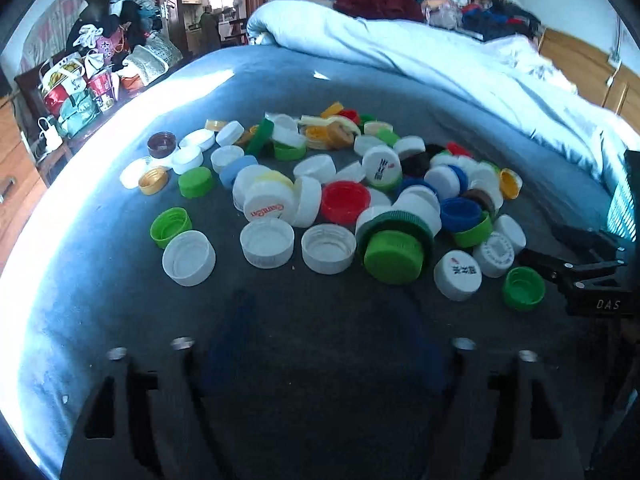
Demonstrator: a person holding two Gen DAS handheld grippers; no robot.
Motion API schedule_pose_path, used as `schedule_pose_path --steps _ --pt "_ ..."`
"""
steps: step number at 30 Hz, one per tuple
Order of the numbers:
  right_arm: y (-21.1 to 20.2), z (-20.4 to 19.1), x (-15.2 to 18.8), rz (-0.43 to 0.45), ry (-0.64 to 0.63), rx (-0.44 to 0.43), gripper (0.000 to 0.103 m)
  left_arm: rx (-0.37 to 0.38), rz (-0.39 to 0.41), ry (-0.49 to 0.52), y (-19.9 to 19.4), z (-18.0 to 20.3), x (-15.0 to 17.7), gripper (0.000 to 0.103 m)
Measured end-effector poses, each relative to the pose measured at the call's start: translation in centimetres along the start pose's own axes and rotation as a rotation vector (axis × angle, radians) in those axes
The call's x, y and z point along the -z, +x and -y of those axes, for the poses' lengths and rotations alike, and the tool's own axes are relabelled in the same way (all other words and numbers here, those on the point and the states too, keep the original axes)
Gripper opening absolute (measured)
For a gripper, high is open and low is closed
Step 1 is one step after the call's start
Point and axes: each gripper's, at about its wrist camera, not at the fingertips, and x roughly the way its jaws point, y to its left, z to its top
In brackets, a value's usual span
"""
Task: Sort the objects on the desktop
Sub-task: 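Move both open tools back over the pile of caps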
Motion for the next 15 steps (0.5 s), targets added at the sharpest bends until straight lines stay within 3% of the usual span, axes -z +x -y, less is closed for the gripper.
schedule_pose_path --steps 2,3,7,11,15 --pt "0.0 0.2 0.0 -0.002 0.006 -0.01 0.103 -0.044 -0.033 -0.016 0.3 0.0 -0.3 0.1" --pt "-0.1 0.4 0.0 0.0 0.011 -0.016 0.103 -0.068 -0.059 -0.037 0.6 -0.1 -0.4 0.102" --pt "-0.1 0.4 0.0 0.005 0.014 -0.021 0.103 -0.116 -0.116 -0.13 1.2 0.0 -1.1 0.102" --pt "-0.1 0.6 0.0 0.006 0.014 -0.023 0.103 -0.201 -0.085 -0.207 1.4 0.9 -0.8 0.102" --pt "0.0 0.6 0.0 0.006 0.013 -0.024 0.103 -0.187 -0.076 -0.221 1.6 0.6 -0.8 0.102"
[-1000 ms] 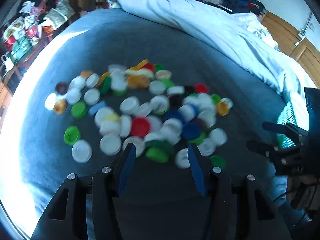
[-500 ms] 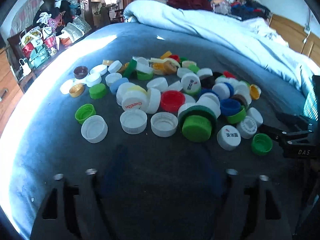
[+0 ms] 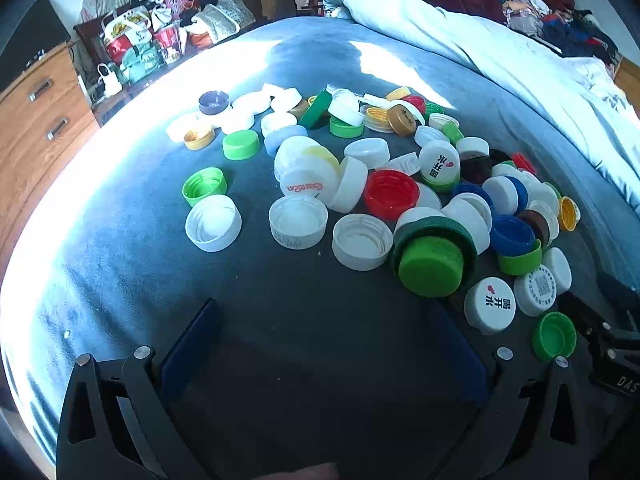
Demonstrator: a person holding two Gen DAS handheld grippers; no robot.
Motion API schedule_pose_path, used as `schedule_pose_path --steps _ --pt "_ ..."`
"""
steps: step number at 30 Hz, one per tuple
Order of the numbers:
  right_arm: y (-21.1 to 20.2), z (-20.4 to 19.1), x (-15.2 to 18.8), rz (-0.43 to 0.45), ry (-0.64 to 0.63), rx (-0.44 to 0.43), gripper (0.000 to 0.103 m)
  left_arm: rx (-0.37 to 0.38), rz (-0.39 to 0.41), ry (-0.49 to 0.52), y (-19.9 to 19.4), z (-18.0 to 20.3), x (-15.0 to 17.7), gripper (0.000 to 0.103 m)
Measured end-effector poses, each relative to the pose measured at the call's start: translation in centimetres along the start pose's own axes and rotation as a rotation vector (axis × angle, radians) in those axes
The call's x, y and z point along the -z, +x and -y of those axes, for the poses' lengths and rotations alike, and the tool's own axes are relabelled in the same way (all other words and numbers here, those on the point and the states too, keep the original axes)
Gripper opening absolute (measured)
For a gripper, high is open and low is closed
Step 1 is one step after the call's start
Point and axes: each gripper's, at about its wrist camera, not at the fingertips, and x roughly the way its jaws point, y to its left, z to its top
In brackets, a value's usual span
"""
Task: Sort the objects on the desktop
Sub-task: 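Move both open tools back over the pile of caps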
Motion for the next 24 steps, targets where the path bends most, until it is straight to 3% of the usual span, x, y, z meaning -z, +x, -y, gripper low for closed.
schedule_pose_path --steps 6,24 --pt "0.0 -0.01 0.01 0.0 0.0 0.001 0.103 -0.03 0.007 0.02 0.24 0.63 -0.26 0.102" --pt "0.01 0.03 0.01 0.001 0.002 0.003 0.103 -0.006 0.024 0.023 0.13 0.37 -0.07 0.102"
